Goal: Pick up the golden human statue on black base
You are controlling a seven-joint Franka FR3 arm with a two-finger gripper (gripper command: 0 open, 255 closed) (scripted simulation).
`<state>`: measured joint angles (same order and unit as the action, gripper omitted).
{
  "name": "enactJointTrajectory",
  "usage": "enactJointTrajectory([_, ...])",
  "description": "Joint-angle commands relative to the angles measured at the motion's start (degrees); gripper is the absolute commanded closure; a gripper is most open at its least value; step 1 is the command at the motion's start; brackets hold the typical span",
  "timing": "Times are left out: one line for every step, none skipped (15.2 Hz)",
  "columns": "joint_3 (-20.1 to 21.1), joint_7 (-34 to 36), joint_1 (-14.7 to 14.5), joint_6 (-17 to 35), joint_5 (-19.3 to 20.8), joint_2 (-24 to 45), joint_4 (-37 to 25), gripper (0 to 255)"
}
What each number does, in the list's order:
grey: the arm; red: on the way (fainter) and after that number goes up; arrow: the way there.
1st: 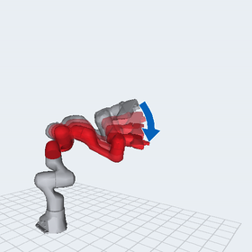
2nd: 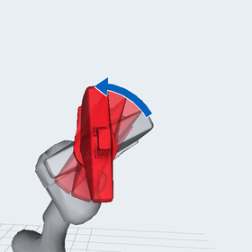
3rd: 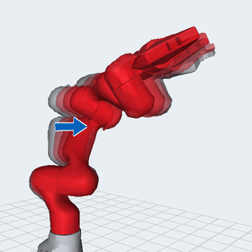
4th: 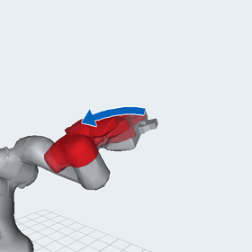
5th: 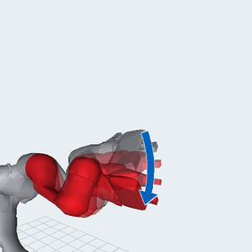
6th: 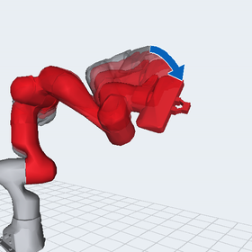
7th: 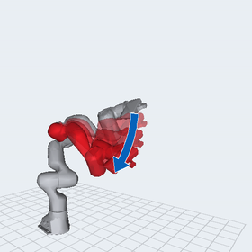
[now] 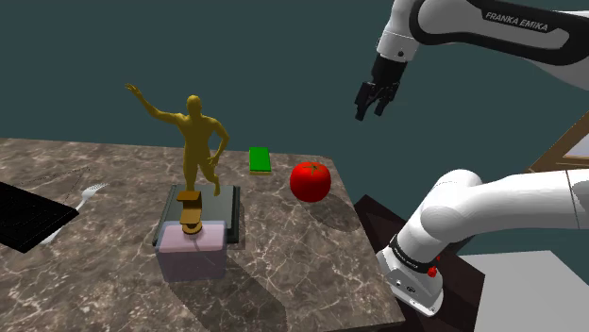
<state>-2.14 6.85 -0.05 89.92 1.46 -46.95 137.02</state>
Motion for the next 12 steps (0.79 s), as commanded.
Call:
enactJointTrajectory([0.0, 0.0, 0.0, 0.0, 0.0, 0.0, 0.0, 0])
enactJointTrajectory([1.1, 1.1, -0.5, 0.4, -0.9, 0.9, -0.7, 0])
enactJointTrajectory([2.1, 2.1, -1.0, 0.9, -1.7, 1.9, -1.4, 0])
enactJointTrajectory([3.2, 3.1, -1.5, 1.3, -2.4, 2.9, -2.2, 0])
enactJointTrajectory([4.2, 4.2, -2.0, 1.7, -3.2, 3.9, -3.1, 0])
enactJointTrajectory([5.3, 5.2, -2.4, 2.2, -3.9, 5.0, -4.0, 0])
enactJointTrajectory([6.3, 6.2, -2.8, 2.6, -4.5, 6.1, -4.9, 0])
enactJointTrajectory([7.3, 7.2, -3.1, 3.0, -5.1, 7.3, -5.9, 0])
enactJointTrajectory([8.4, 8.2, -3.5, 3.4, -5.6, 8.4, -7.0, 0])
enactJointTrajectory([9.4, 9.2, -3.8, 3.8, -6.1, 9.7, -8.1, 0])
enactJointTrajectory([10.4, 10.2, -4.2, 4.1, -6.5, 10.9, -9.3, 0])
enactJointTrajectory([11.3, 11.2, -4.4, 4.5, -6.9, 12.2, -10.6, 0])
